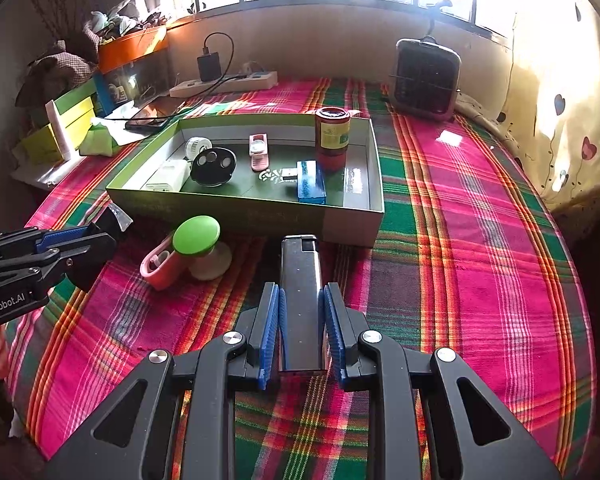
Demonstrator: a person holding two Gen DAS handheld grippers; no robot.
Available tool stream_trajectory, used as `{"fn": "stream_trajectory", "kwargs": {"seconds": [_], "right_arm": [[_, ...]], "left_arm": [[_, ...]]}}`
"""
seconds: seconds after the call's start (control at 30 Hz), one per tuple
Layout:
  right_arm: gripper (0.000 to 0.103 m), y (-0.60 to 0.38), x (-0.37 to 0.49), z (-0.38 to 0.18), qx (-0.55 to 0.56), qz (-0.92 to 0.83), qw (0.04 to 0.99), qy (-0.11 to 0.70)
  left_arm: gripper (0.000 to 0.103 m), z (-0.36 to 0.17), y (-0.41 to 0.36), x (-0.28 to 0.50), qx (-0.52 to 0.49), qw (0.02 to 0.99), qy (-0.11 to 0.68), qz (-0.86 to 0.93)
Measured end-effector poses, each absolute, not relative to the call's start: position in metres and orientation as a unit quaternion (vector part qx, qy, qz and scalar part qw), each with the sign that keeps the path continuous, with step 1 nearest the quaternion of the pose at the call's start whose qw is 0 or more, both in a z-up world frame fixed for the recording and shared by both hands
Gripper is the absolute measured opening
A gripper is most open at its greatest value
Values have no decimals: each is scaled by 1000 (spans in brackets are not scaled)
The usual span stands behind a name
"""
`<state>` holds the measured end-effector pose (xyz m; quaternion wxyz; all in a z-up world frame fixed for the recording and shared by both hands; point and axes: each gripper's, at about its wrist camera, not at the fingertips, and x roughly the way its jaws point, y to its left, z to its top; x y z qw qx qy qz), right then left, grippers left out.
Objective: Organize rigid objects
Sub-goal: 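Carry the black holder with left tool while right tool carries the black bar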
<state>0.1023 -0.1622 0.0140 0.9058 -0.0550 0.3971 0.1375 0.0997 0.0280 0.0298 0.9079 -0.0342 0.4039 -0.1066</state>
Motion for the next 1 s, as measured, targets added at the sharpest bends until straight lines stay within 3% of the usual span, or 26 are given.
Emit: {"fn": "stream_trajectory", "kwargs": {"seconds": [1.0], "right_arm": [[24, -159, 130, 50, -53, 156, 915, 369]], "left_arm": [[26, 60, 49, 137, -57, 916, 383, -107]]}}
